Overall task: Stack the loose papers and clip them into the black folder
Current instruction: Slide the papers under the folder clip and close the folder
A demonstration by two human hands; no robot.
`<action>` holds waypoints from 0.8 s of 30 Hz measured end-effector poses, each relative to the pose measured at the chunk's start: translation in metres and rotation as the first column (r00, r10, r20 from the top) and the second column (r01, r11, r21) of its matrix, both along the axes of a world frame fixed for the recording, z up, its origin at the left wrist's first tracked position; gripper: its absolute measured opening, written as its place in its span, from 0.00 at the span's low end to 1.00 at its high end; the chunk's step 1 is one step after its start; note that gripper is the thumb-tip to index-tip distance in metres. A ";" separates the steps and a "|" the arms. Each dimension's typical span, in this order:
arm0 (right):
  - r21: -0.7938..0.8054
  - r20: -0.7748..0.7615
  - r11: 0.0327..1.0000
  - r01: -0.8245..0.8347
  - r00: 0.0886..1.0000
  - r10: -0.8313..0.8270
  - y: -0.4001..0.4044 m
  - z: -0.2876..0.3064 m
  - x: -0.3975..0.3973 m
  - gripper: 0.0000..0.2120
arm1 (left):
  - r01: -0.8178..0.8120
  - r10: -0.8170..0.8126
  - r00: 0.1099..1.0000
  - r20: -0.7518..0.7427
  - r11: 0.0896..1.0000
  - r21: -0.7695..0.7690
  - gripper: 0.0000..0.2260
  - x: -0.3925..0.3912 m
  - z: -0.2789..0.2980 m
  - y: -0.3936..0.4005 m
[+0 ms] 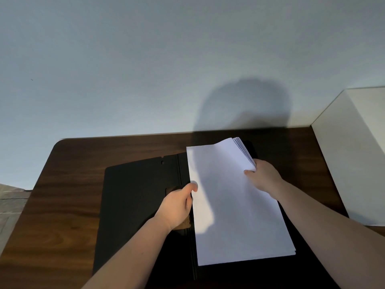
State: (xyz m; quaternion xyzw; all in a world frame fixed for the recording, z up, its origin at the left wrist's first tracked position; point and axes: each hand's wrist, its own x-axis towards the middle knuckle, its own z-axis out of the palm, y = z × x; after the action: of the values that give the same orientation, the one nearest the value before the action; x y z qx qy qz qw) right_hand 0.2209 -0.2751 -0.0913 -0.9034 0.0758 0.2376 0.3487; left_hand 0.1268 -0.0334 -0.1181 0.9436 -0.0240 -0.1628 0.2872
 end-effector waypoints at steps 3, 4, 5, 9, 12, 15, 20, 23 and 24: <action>0.028 -0.015 0.999 0.021 1.000 -0.020 0.001 -0.001 0.000 0.15 | 0.009 -0.009 1.000 -0.009 1.000 0.022 0.16 0.002 -0.001 -0.001; 0.042 -0.023 0.999 0.031 0.999 -0.030 0.000 -0.001 0.000 0.15 | 0.005 -0.005 1.000 -0.011 1.000 0.022 0.15 0.003 -0.001 -0.001; 0.053 -0.032 0.998 0.036 0.999 -0.035 0.000 -0.001 -0.001 0.15 | -0.002 0.002 1.000 -0.016 1.000 0.022 0.14 0.003 -0.002 -0.001; 0.094 -0.070 0.995 0.019 0.997 -0.012 -0.001 0.000 -0.001 0.16 | -0.015 0.015 1.000 -0.002 1.000 0.016 0.09 0.003 -0.003 -0.002; 0.112 -0.086 0.993 0.029 0.996 -0.019 0.001 0.000 -0.001 0.17 | -0.012 0.012 1.000 0.020 1.000 0.013 0.07 0.002 -0.003 -0.004; 0.120 -0.090 0.991 0.053 0.995 -0.043 0.002 -0.001 -0.001 0.16 | -0.007 0.006 1.000 0.026 1.000 0.015 0.06 0.002 -0.004 -0.006; 0.113 -0.086 0.990 0.080 0.994 -0.070 0.004 -0.003 -0.002 0.16 | -0.008 0.007 1.000 0.030 0.999 0.052 0.06 0.002 0.000 -0.009; 0.107 -0.073 0.990 0.094 0.994 -0.087 0.007 -0.005 -0.001 0.16 | 0.015 -0.016 1.000 0.014 0.997 0.079 0.06 0.003 0.000 -0.009; 0.105 -0.070 0.989 0.101 0.993 -0.094 0.008 -0.005 -0.002 0.15 | 0.021 -0.021 1.000 0.004 0.996 0.092 0.06 0.003 0.000 -0.009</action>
State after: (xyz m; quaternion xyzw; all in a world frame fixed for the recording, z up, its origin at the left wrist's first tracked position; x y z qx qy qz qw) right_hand 0.2192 -0.2670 -0.0958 -0.8703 0.1179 0.2532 0.4056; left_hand 0.1296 -0.0425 -0.1178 0.9560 -0.0272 -0.1642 0.2418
